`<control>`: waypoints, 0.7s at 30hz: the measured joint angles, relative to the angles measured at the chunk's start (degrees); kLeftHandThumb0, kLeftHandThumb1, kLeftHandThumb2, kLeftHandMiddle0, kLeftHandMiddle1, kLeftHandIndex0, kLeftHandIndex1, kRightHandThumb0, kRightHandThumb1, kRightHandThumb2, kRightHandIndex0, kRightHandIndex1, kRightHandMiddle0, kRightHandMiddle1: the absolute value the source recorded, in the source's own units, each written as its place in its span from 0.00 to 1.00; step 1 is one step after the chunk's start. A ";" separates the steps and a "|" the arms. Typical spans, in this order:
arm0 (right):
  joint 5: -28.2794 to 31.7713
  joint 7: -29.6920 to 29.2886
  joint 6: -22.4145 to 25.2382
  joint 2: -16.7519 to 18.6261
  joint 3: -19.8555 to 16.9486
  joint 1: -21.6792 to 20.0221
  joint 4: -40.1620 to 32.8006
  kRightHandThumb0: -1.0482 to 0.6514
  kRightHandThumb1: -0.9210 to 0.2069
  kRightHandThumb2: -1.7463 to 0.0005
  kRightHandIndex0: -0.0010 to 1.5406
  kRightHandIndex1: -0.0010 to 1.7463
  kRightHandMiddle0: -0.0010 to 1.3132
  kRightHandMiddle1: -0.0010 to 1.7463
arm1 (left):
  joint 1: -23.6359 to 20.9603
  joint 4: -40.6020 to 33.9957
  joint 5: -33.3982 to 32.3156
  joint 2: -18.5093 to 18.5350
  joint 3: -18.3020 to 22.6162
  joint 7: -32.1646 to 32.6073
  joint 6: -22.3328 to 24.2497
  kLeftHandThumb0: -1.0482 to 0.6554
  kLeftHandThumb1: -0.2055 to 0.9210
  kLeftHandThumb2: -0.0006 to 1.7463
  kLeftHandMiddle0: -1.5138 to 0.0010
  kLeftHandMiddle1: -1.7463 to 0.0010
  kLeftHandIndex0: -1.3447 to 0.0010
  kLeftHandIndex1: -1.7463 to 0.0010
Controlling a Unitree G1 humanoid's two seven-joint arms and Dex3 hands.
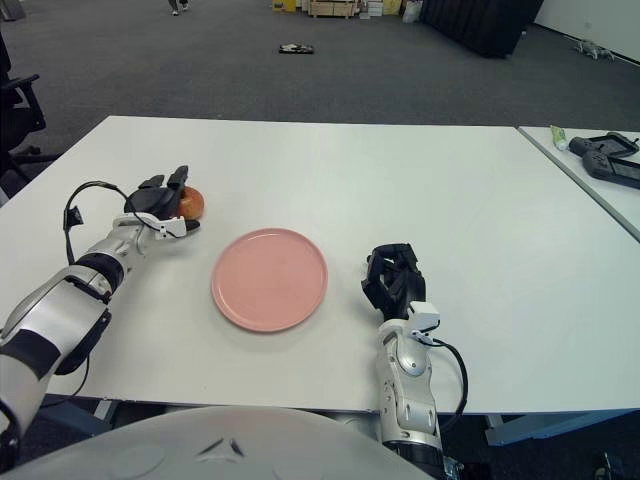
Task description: Put the apple into the plate.
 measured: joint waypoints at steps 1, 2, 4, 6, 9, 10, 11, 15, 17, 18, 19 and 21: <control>0.00 0.00 -0.02 0.00 0.00 0.01 0.00 0.39 0.20 0.52 0.35 0.79 0.25 1.00 | -0.27 0.00 0.46 -0.08 -0.56 0.01 -0.13 0.03 1.00 0.24 1.00 1.00 1.00 0.86; 0.00 -0.01 -0.04 0.00 0.00 0.02 -0.01 0.39 0.20 0.52 0.35 0.79 0.25 1.00 | -0.45 0.00 0.77 -0.12 -1.01 0.02 -0.28 0.03 1.00 0.24 1.00 1.00 1.00 0.86; 0.00 -0.07 -0.06 0.00 0.01 0.03 -0.03 0.39 0.20 0.52 0.34 0.78 0.25 1.00 | -0.77 -0.02 1.46 -0.25 -1.69 0.04 -0.79 0.04 1.00 0.24 1.00 1.00 1.00 0.85; -0.04 -0.13 -0.06 0.00 0.04 0.05 -0.07 0.39 0.20 0.52 0.34 0.78 0.25 1.00 | -1.01 -0.07 1.81 -0.44 -2.33 0.10 -1.16 0.04 1.00 0.24 1.00 1.00 1.00 0.85; -0.15 -0.31 -0.06 0.01 0.14 0.09 -0.14 0.39 0.20 0.52 0.34 0.78 0.25 1.00 | -1.23 -0.16 2.17 -0.65 -3.11 0.15 -1.89 0.04 1.00 0.24 1.00 1.00 1.00 0.85; -0.17 -0.40 -0.06 0.01 0.17 0.11 -0.17 0.39 0.20 0.52 0.34 0.78 0.25 1.00 | -1.29 -0.16 2.27 -0.70 -3.34 0.15 -2.08 0.04 1.00 0.24 1.00 1.00 1.00 0.84; -0.19 -0.53 -0.06 0.02 0.20 0.14 -0.22 0.39 0.20 0.52 0.34 0.78 0.25 1.00 | -1.37 -0.16 2.52 -0.77 -3.60 0.15 -2.33 0.04 1.00 0.24 1.00 1.00 1.00 0.84; -0.18 -1.12 -0.02 0.06 0.27 0.31 -0.48 0.40 0.19 0.53 0.33 0.78 0.24 1.00 | -1.69 -0.13 3.37 -1.13 -4.75 0.14 -2.96 0.04 1.00 0.24 1.00 1.00 1.00 0.83; -0.17 -1.33 0.08 0.07 0.31 0.37 -0.64 0.40 0.19 0.53 0.33 0.78 0.24 1.00 | -1.85 -0.08 3.70 -1.23 -5.06 0.12 -3.00 0.04 1.00 0.25 1.00 1.00 1.00 0.82; -0.17 -1.39 0.11 0.07 0.34 0.42 -0.73 0.40 0.19 0.53 0.33 0.78 0.24 1.00 | -1.93 -0.03 3.84 -1.26 -5.27 0.12 -3.06 0.04 1.00 0.25 1.00 1.00 1.00 0.82; -0.17 -1.46 0.11 0.07 0.37 0.48 -0.83 0.40 0.19 0.53 0.33 0.78 0.24 1.00 | -2.01 0.01 3.91 -1.26 -5.53 0.12 -3.13 0.04 1.00 0.25 1.00 1.00 1.00 0.81; -0.19 -1.56 0.11 0.08 0.43 0.59 -0.97 0.39 0.20 0.52 0.34 0.78 0.25 1.00 | -2.13 0.09 4.19 -1.25 -5.90 0.13 -3.32 0.04 1.00 0.25 1.00 1.00 1.00 0.80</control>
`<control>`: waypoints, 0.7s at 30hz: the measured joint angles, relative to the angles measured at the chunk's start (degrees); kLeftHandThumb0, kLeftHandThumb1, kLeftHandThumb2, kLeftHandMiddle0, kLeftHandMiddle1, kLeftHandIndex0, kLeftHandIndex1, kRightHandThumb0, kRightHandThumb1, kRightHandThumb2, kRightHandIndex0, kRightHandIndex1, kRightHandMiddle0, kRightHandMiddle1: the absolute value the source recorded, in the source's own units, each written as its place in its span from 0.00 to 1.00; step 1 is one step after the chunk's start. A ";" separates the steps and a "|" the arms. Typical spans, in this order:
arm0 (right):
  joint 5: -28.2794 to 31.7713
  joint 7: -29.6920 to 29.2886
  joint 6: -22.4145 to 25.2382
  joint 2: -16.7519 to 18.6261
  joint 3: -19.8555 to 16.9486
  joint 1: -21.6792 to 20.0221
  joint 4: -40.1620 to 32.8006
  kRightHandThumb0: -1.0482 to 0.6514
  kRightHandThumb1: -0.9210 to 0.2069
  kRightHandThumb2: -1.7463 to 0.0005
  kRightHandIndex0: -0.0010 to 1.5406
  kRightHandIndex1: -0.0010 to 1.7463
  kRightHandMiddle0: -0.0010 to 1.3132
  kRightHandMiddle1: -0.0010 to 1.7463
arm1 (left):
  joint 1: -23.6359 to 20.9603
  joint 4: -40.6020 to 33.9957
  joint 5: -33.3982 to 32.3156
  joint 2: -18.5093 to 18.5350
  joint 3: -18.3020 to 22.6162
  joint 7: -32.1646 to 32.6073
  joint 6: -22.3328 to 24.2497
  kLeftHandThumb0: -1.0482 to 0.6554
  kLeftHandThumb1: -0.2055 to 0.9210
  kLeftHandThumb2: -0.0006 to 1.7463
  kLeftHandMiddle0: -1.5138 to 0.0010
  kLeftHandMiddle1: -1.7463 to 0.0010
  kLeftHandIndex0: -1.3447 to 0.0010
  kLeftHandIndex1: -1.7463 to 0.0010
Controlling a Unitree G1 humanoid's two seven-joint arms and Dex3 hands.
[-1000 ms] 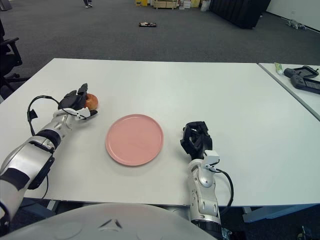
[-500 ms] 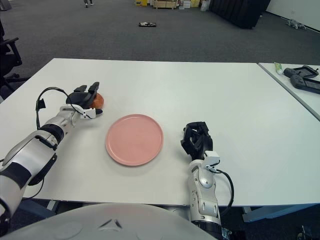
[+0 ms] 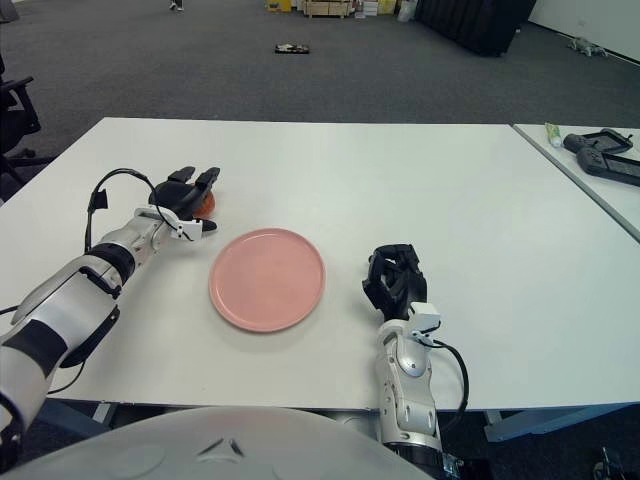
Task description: Put the apple into the plate.
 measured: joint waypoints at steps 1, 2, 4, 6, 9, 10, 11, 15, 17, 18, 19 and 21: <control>-0.02 -0.05 0.00 0.00 0.05 0.04 -0.04 0.39 0.20 0.52 0.34 0.78 0.25 1.00 | -0.05 0.03 0.21 0.01 -0.21 0.02 -0.08 0.05 1.00 0.25 1.00 1.00 1.00 0.79; -0.06 -0.13 0.00 0.00 0.12 0.07 -0.06 0.39 0.20 0.52 0.34 0.78 0.25 1.00 | -0.10 0.05 0.40 0.02 -0.47 0.06 -0.19 0.05 1.00 0.25 1.00 1.00 1.00 0.79; -0.12 -0.29 0.00 0.00 0.24 0.09 -0.06 0.39 0.20 0.52 0.34 0.78 0.25 1.00 | -0.17 0.09 0.62 0.02 -0.85 0.20 -0.29 0.05 1.00 0.25 1.00 1.00 1.00 0.78; -0.12 -0.40 0.00 0.01 0.32 0.12 -0.08 0.39 0.20 0.52 0.33 0.78 0.25 1.00 | -0.21 0.12 0.88 0.07 -1.23 0.48 -0.51 0.06 1.00 0.25 1.00 1.00 1.00 0.76; -0.11 -0.43 0.00 0.01 0.35 0.17 -0.11 0.40 0.20 0.52 0.33 0.78 0.25 1.00 | -0.23 0.22 1.17 0.14 -1.69 1.04 -0.79 0.07 0.99 0.25 0.99 1.00 1.00 0.73; -0.09 -0.43 0.00 0.01 0.35 0.19 -0.12 0.40 0.20 0.52 0.33 0.78 0.25 1.00 | -0.23 0.27 1.36 0.14 -1.86 1.26 -0.82 0.07 0.98 0.25 0.99 0.99 1.00 0.73; -0.06 -0.42 0.00 0.02 0.35 0.21 -0.13 0.39 0.20 0.52 0.33 0.78 0.25 1.00 | -0.23 0.32 1.54 0.14 -2.07 1.48 -0.86 0.08 0.98 0.25 0.98 0.99 1.00 0.71; 0.01 -0.42 0.00 0.03 0.35 0.28 -0.20 0.39 0.20 0.52 0.33 0.78 0.25 1.00 | -0.23 0.52 1.89 0.16 -2.59 2.31 -1.41 0.09 0.95 0.27 0.98 0.95 1.00 0.65; 0.08 -0.43 0.00 0.03 0.34 0.30 -0.26 0.40 0.20 0.52 0.33 0.78 0.25 1.00 | -0.23 0.62 1.98 0.20 -2.79 2.78 -1.68 0.10 0.93 0.29 0.99 0.90 1.00 0.61; 0.13 -0.43 0.00 0.04 0.33 0.31 -0.30 0.40 0.20 0.52 0.34 0.78 0.25 1.00 | -0.23 0.66 2.02 0.22 -2.88 3.03 -1.88 0.10 0.92 0.30 0.99 0.87 1.00 0.59; 0.18 -0.43 0.00 0.04 0.32 0.32 -0.34 0.40 0.20 0.52 0.34 0.78 0.25 1.00 | -0.23 0.69 2.06 0.25 -2.98 3.24 -2.06 0.10 0.92 0.31 1.00 0.84 1.00 0.57; 0.26 -0.49 0.00 0.04 0.31 0.32 -0.41 0.39 0.20 0.52 0.34 0.78 0.25 1.00 | -0.23 0.79 2.10 0.31 -3.17 3.58 -2.51 0.11 0.91 0.31 1.00 0.80 1.00 0.54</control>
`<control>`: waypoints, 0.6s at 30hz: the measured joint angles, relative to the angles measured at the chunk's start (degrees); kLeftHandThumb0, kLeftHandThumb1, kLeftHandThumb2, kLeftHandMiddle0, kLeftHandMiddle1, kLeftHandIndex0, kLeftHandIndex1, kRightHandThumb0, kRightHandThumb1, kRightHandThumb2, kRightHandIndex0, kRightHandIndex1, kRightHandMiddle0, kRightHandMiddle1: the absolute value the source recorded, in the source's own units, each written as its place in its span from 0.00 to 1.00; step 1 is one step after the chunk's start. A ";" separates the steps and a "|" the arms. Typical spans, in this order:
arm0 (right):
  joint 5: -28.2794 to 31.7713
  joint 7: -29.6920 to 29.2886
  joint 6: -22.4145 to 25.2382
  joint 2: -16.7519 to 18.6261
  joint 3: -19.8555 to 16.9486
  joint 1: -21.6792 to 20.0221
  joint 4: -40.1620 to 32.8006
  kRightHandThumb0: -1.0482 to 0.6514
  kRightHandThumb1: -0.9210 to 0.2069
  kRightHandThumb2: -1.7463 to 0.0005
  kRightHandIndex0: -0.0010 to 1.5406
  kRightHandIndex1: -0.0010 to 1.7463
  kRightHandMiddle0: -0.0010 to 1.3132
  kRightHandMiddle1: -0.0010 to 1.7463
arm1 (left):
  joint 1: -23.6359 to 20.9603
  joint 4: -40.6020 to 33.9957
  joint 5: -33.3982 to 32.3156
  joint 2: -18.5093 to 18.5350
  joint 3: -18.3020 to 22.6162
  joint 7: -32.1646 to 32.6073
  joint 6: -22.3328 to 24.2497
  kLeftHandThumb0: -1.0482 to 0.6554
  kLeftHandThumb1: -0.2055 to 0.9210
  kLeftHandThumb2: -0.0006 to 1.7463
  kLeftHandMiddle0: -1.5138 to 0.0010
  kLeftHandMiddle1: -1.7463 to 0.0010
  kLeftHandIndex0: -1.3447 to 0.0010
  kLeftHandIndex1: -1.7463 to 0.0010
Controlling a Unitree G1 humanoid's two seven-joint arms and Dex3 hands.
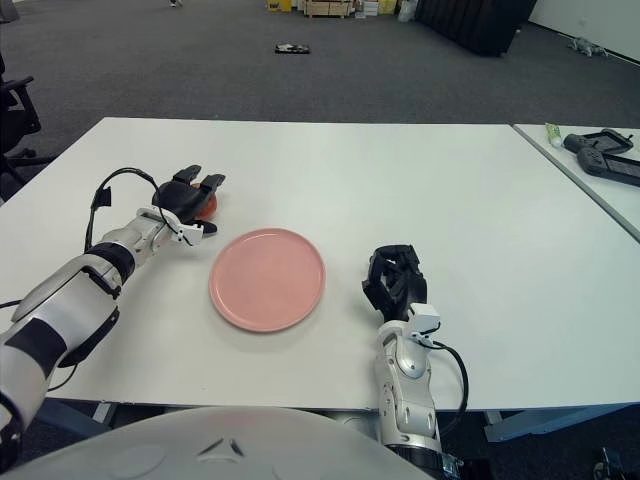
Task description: Put the apple into the plate.
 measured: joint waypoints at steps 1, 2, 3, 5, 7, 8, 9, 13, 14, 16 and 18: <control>0.03 -0.03 0.00 0.00 -0.02 0.00 -0.02 0.39 0.20 0.52 0.34 0.78 0.25 1.00 | 0.00 0.04 0.02 0.03 -0.08 0.18 -0.16 0.11 0.91 0.32 1.00 0.79 1.00 0.53; 0.05 -0.07 0.00 0.00 -0.04 0.01 -0.03 0.39 0.20 0.52 0.34 0.79 0.25 1.00 | 0.00 0.09 0.02 0.05 -0.14 0.31 -0.25 0.11 0.91 0.32 1.00 0.77 1.00 0.52; 0.06 -0.10 0.00 0.00 -0.08 0.02 -0.03 0.40 0.20 0.52 0.34 0.79 0.25 1.00 | 0.00 0.13 0.02 0.08 -0.19 0.39 -0.32 0.11 0.90 0.32 1.00 0.75 1.00 0.51; 0.07 -0.14 0.00 0.00 -0.15 0.03 -0.03 0.40 0.19 0.52 0.34 0.78 0.25 1.00 | 0.00 0.20 0.00 0.11 -0.21 0.46 -0.41 0.14 0.86 0.36 1.00 0.69 1.00 0.48; 0.09 -0.15 0.00 -0.01 -0.26 0.05 -0.03 0.40 0.19 0.53 0.33 0.78 0.24 1.00 | 0.00 0.25 -0.14 0.12 -0.12 0.45 -0.59 0.16 0.81 0.40 1.00 0.60 1.00 0.44; 0.10 -0.15 0.00 -0.01 -0.31 0.05 -0.03 0.40 0.19 0.53 0.33 0.78 0.24 1.00 | 0.00 0.27 -0.27 0.12 -0.01 0.42 -0.69 0.19 0.73 0.45 1.00 0.51 1.00 0.36; 0.11 -0.15 0.00 -0.01 -0.36 0.05 -0.03 0.40 0.19 0.53 0.33 0.78 0.24 1.00 | 0.00 0.29 -0.49 0.12 0.19 0.27 -0.78 0.21 0.68 0.49 1.00 0.44 1.00 0.31; 0.12 -0.12 0.00 -0.02 -0.62 0.05 -0.01 0.40 0.18 0.53 0.32 0.78 0.24 1.00 | 0.01 0.45 -1.83 0.10 1.48 -0.77 -0.99 0.26 0.56 0.60 0.98 0.23 0.99 0.11; 0.12 -0.13 0.00 -0.02 -0.70 0.05 0.00 0.40 0.18 0.54 0.32 0.78 0.24 1.00 | 0.01 0.48 -2.15 0.10 1.78 -0.98 -1.02 0.28 0.52 0.62 0.96 0.19 0.96 0.07; 0.12 -0.13 0.00 -0.02 -0.85 0.05 0.05 0.40 0.18 0.54 0.32 0.78 0.24 1.00 | 0.01 0.48 -2.94 0.06 2.55 -1.71 -1.01 0.31 0.52 0.64 0.93 0.13 0.87 0.03; 0.11 -0.13 0.00 -0.02 -1.00 0.04 0.07 0.40 0.18 0.53 0.33 0.78 0.24 1.00 | 0.02 0.48 -3.92 -0.04 3.47 -2.85 -0.85 0.38 0.53 0.65 0.85 0.11 0.75 0.02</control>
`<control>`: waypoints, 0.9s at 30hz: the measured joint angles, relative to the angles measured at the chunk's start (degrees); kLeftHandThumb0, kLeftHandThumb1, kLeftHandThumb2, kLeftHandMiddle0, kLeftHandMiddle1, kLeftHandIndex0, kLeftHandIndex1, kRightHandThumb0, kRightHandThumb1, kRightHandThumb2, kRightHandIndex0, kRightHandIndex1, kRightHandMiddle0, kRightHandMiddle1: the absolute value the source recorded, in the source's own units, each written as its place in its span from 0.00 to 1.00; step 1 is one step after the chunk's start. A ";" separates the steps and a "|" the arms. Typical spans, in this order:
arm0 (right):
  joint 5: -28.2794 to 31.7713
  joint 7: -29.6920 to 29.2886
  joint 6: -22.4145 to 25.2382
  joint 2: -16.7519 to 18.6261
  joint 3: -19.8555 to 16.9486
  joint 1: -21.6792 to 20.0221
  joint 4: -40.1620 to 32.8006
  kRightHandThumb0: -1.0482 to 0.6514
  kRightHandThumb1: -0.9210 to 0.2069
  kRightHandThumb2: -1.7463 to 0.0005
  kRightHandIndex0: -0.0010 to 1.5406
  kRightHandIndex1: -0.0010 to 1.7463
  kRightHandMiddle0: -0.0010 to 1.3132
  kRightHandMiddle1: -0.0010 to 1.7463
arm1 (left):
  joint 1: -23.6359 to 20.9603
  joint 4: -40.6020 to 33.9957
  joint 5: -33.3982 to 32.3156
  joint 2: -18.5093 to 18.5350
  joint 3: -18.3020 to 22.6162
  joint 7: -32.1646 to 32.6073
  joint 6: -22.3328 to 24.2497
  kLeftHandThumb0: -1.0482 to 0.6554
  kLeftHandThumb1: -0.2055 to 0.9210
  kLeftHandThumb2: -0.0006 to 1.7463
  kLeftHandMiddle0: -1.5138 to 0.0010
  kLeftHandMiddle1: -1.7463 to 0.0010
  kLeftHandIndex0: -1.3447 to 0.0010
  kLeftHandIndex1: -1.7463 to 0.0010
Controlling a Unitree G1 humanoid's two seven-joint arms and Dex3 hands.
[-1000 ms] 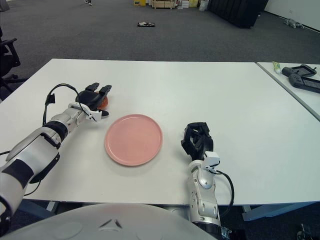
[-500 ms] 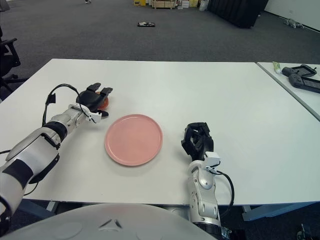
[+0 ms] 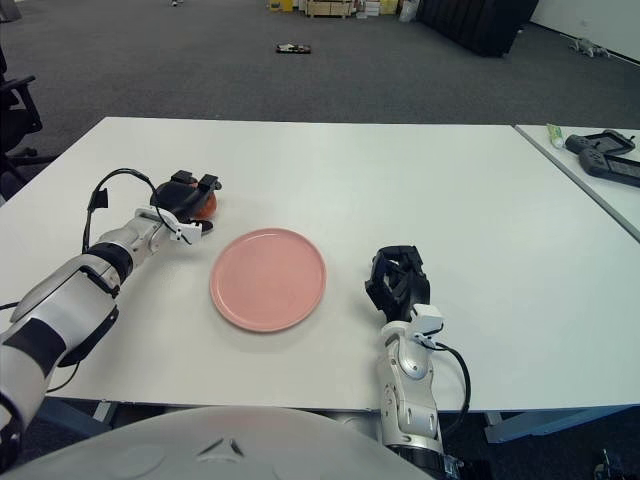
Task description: Put the apple into the plate.
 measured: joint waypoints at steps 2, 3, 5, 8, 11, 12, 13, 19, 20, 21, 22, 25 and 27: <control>0.00 -0.02 -0.01 0.00 -0.22 0.00 0.00 0.40 0.19 0.53 0.33 0.78 0.24 1.00 | 0.00 0.05 -0.89 -0.10 0.83 -1.22 0.46 0.50 0.46 0.71 0.71 0.11 0.67 0.01; 0.00 -0.04 -0.01 0.00 -0.31 0.00 0.00 0.40 0.19 0.53 0.33 0.78 0.24 1.00 | 0.00 0.03 -1.13 -0.14 1.17 -1.57 0.65 0.54 0.40 0.77 0.64 0.09 0.64 0.01; 0.00 -0.14 -0.01 0.00 -0.43 -0.01 0.01 0.40 0.19 0.52 0.34 0.78 0.25 1.00 | 0.00 0.00 -1.65 -0.29 1.71 -2.09 1.01 0.58 0.31 0.85 0.54 0.07 0.59 0.00; 0.00 -0.17 -0.04 0.01 -0.57 -0.01 0.01 0.39 0.20 0.52 0.34 0.78 0.25 1.00 | 0.00 -0.02 -2.46 -0.60 2.55 -2.80 1.60 0.60 0.24 0.89 0.48 0.07 0.56 0.00; 0.00 -0.17 -0.06 0.01 -0.72 -0.01 0.01 0.39 0.21 0.51 0.34 0.78 0.25 1.00 | 0.00 -0.04 -4.03 -0.85 4.08 -4.14 2.08 0.61 0.20 0.92 0.45 0.06 0.53 0.00; 0.00 -0.17 -0.06 0.01 -0.73 -0.01 0.01 0.39 0.21 0.51 0.35 0.78 0.25 1.00 | 0.00 -0.06 -4.68 -0.91 4.78 -4.72 2.17 0.61 0.19 0.93 0.44 0.06 0.52 0.00; 0.01 -0.18 -0.06 0.01 -0.75 -0.01 0.01 0.39 0.21 0.51 0.35 0.78 0.26 1.00 | 0.00 -0.08 -5.90 -1.03 5.85 -5.74 2.32 0.61 0.18 0.94 0.43 0.07 0.52 0.00; 0.04 -0.18 -0.06 0.00 -0.86 -0.01 0.00 0.39 0.22 0.51 0.35 0.78 0.26 1.00 | -0.20 -0.38 -14.93 -2.03 14.55 -12.65 6.01 0.62 0.18 0.94 0.41 0.08 0.52 0.00; 0.03 -0.18 -0.06 0.00 -0.88 -0.01 0.00 0.39 0.22 0.50 0.35 0.78 0.26 1.00 | -0.29 -0.46 -16.91 -2.22 16.35 -13.87 6.94 0.62 0.18 0.94 0.41 0.08 0.52 0.00; 0.02 -0.19 -0.06 0.00 -0.89 -0.01 0.00 0.39 0.22 0.50 0.35 0.78 0.26 1.00 | -0.36 -0.52 -18.20 -2.29 17.55 -14.87 7.68 0.62 0.18 0.94 0.41 0.08 0.53 0.00; 0.02 -0.20 -0.06 0.00 -0.92 -0.01 0.00 0.39 0.22 0.50 0.35 0.78 0.26 1.00 | -0.39 -0.66 -19.79 -2.34 19.17 -15.98 8.31 0.62 0.19 0.93 0.42 0.09 0.53 0.00; 0.04 -0.24 -0.06 0.00 -1.07 -0.01 0.00 0.39 0.22 0.50 0.35 0.78 0.26 1.00 | -0.39 -0.97 -22.80 -2.32 22.16 -18.28 9.38 0.62 0.20 0.92 0.42 0.09 0.54 0.00; 0.05 -0.24 -0.06 0.00 -1.19 -0.01 0.00 0.39 0.22 0.51 0.35 0.78 0.26 1.00 | -0.38 -1.13 -23.88 -2.35 23.40 -19.28 9.78 0.62 0.21 0.92 0.43 0.08 0.55 0.00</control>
